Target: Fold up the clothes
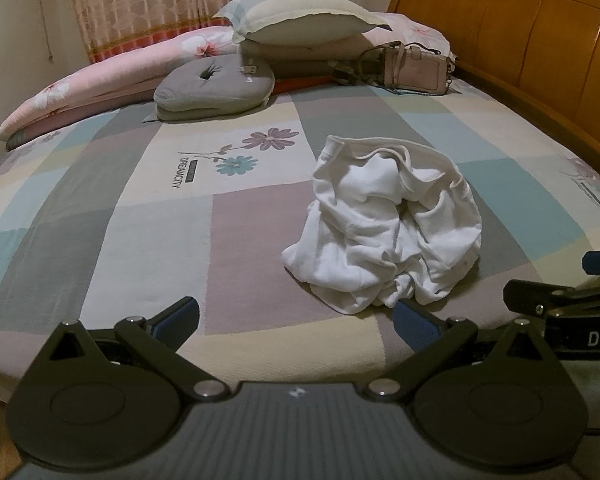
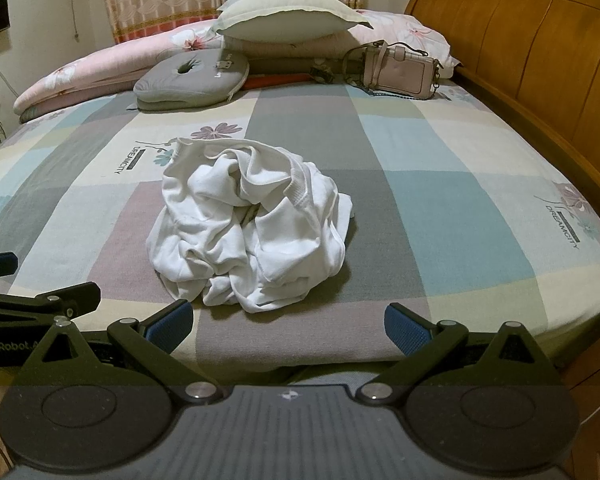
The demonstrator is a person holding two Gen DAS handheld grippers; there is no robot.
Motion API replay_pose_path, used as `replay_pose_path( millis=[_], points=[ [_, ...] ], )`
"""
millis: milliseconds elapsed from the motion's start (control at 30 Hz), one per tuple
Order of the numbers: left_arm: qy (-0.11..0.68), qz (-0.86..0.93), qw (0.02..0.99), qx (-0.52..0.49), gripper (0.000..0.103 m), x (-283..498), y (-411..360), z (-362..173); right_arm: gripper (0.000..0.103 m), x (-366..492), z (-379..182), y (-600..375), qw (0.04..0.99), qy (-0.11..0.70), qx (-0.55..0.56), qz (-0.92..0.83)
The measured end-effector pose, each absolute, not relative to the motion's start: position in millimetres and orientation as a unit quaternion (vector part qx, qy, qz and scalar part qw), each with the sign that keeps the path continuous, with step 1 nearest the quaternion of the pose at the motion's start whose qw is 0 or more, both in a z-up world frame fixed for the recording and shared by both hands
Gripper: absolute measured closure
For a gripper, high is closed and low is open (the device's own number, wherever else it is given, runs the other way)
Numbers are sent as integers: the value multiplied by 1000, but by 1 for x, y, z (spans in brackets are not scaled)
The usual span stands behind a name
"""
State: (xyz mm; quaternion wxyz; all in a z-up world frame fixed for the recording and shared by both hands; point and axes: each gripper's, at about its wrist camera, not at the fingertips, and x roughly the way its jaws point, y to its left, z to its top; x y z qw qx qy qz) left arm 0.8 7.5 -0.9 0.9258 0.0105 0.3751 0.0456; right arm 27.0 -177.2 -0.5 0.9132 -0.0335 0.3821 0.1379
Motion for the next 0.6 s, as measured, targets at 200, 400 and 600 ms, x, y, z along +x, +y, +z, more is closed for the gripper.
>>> replay_pose_path(
  millis=[200,400,600],
  points=[
    [375,49,926,10,1,1,9,-1,0,27,0,-177,913,383,-34,138],
    [376,49,925,9,1,1,10,-1,0,28,-1,-175,912,384,-36,139],
    [375,51,925,8,1,3,10,-1,0,29,0,-175,912,383,-38,140]
  ],
)
